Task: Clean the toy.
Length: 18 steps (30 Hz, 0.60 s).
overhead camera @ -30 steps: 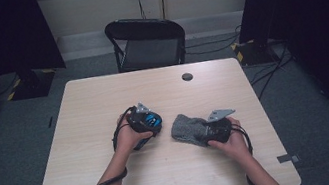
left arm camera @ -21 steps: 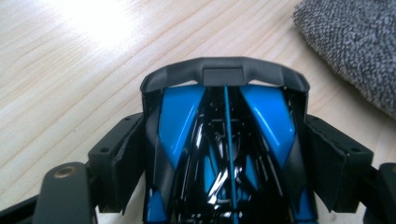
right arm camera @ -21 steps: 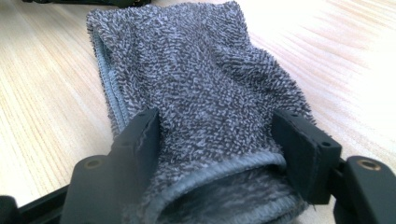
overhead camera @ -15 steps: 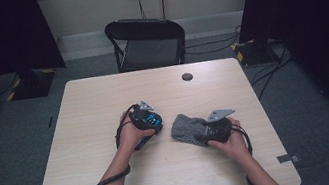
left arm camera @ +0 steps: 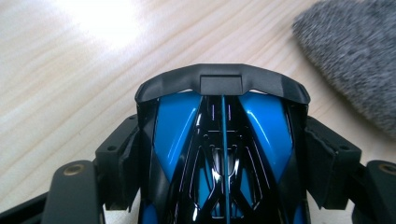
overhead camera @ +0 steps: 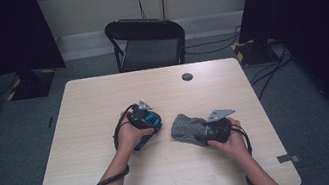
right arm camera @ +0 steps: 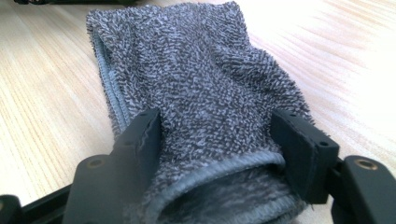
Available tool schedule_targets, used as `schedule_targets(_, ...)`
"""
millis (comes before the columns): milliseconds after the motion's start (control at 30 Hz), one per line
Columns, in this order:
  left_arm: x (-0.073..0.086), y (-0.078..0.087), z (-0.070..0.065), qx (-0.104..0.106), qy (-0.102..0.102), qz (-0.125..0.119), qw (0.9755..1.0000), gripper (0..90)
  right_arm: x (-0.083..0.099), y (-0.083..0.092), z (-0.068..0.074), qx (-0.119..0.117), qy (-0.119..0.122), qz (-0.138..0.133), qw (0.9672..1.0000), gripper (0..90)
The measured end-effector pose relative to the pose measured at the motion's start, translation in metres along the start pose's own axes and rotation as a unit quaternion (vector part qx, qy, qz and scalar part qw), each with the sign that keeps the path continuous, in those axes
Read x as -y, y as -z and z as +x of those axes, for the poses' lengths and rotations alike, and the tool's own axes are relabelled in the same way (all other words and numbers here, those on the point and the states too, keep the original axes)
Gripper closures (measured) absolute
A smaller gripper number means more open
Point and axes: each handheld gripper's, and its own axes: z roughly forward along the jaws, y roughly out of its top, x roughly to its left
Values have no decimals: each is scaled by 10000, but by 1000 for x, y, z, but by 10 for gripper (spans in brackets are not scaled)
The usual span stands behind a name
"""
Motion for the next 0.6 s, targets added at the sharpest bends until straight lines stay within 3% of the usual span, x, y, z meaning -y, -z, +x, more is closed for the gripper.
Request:
schedule_targets(100,0,3,1,103,129,-73,9998,257,0,0,0,-4,-5,0,10000,354)
schedule_targets(233,1,8,2,214,255,-234,9992,257,0,0,-1,21,-33,-28,10000,428)
schedule_targets(333,1,12,2,231,222,-298,9990,257,0,0,-1,58,-40,-58,10000,490)
schedule_targets(433,-1,19,1,235,182,-395,9988,257,0,0,-1,67,-48,-87,9999,610)
schedule_targets(600,-3,26,0,252,134,-501,9983,257,-1,0,1,153,-136,-104,9997,702)
